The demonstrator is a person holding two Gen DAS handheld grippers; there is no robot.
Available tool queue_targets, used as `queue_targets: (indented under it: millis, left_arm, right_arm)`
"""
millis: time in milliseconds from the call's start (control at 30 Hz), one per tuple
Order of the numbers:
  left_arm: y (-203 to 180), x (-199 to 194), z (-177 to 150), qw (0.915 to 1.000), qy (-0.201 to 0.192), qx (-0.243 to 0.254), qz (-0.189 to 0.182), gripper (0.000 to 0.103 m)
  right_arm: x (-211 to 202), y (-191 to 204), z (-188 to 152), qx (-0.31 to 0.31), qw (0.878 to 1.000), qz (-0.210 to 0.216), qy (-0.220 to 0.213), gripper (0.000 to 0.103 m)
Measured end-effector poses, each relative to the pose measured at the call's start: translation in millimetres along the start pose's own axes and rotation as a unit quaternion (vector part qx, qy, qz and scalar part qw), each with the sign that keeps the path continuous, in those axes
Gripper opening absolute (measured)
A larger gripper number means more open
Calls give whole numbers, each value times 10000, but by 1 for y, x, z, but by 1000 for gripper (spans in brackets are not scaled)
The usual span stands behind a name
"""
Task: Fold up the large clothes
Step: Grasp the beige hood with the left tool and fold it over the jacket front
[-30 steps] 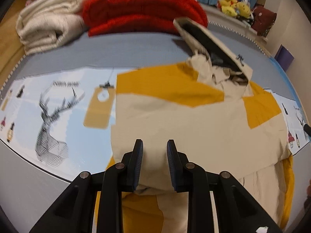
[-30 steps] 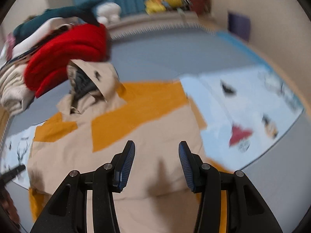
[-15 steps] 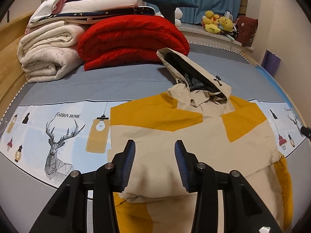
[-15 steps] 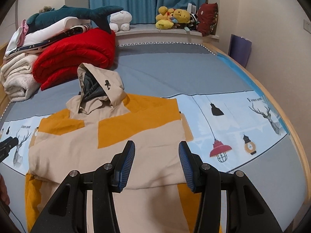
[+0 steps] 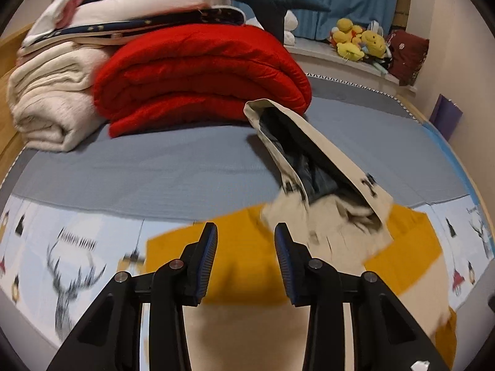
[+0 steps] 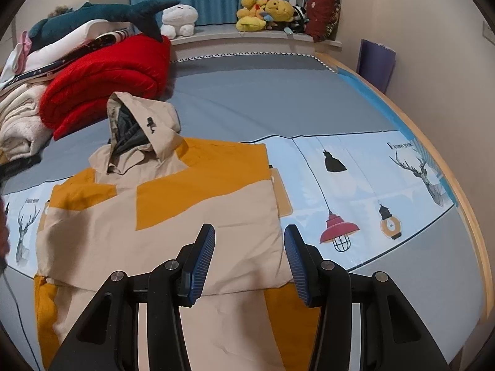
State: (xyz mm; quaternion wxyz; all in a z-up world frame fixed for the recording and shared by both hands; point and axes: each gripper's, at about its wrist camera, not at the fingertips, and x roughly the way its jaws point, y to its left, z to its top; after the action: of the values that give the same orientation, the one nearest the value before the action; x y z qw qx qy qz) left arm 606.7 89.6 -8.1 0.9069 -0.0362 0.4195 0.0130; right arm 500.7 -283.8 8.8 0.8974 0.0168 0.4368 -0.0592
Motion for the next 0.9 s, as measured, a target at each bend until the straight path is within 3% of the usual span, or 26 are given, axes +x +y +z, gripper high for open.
queue_targets:
  millis: [33,133,233,400,500,567,600,767,833,900]
  left_arm:
    - [0,11,8,10000,27,12,-14,34]
    - [0,44,34,9999,100,-57,-115,34]
    - [3,75,58,9995,130,-199,-184,34]
    - [15,129,91,9962,351,-645,-466,35]
    - [19,155,104,9946,440,-791,-498,36]
    - [22,173,111,9930,489,-935,-533,37]
    - [22,181,114,9920,512,-1005,-571,37]
    - [23,212,124,9866,650,-1279,-783,36]
    - [18,224,126,9861,730,-1250,-811,29]
    - [14,233,126,9864,879,-1155,-769,1]
  right_arm:
    - [2,-1,1,-13,10000,-24,-2,45]
    - [10,-4,2,30,10000,-46,40,13]
    - [15,-7,4,107,9999,-95,37,10]
    - [31,-14,5,229,9993,-155,239,12]
    - [42,-18,4,273,9987,-155,406,20]
    - [49,-18,2,280,9981,-119,539,43]
    - [50,-18,2,291,9980,-95,546,46]
    - [55,-12,3,200,9983,-124,542,46]
    - [58,-11,3,156,9982,-130,570,46]
    - [59,-12,3,239,9978,-133,600,46]
